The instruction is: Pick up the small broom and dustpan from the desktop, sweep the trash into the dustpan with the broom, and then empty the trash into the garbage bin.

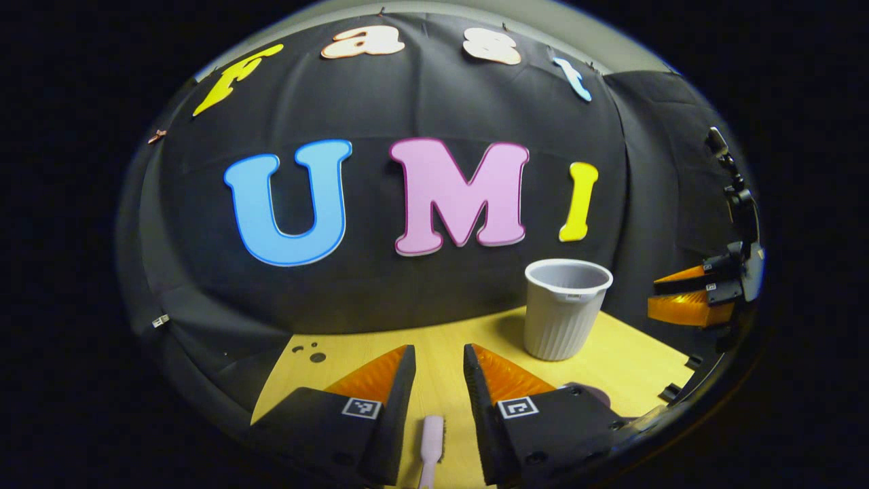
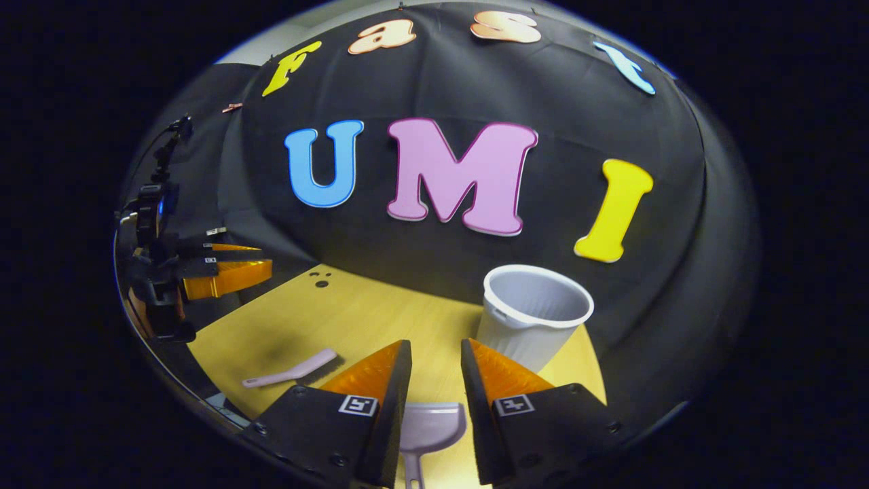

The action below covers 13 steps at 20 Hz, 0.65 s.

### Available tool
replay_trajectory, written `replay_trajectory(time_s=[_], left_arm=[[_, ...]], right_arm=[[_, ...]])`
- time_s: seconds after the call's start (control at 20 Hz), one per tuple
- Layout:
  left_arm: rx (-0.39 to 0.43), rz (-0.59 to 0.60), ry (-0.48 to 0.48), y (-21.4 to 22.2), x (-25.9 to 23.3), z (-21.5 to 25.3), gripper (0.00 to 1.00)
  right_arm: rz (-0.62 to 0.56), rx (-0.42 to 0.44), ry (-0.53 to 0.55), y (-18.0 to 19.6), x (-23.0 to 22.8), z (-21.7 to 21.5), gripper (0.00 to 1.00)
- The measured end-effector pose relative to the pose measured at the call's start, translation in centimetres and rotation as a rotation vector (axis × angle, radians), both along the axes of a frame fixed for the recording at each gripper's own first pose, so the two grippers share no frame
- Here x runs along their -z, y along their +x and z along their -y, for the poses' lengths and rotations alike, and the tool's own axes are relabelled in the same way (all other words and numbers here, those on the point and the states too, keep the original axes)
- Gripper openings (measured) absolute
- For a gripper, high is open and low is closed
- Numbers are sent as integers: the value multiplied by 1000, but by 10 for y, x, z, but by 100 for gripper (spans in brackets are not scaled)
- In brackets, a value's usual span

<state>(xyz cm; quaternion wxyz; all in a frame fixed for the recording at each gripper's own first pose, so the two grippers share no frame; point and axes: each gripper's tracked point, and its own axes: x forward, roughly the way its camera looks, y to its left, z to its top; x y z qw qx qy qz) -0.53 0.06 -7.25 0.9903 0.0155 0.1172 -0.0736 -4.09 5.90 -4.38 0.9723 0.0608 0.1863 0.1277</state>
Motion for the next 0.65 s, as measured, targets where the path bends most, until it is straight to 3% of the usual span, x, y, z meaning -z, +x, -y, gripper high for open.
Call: replay_trajectory(time_s=[0.15,0.3,0.45,0.65], left_arm=[[6,19,-20,0,-6,4,54],[2,18,-27,-1,-6,2,71],[-13,6,-23,0,-3,-4,73],[-22,-6,-22,3,1,-8,72]], right_arm=[[15,15,33,1,-13,-1,51],[14,11,46,4,-12,-6,58],[16,2,48,5,-13,-8,71],[11,-6,48,7,-10,-12,73]])
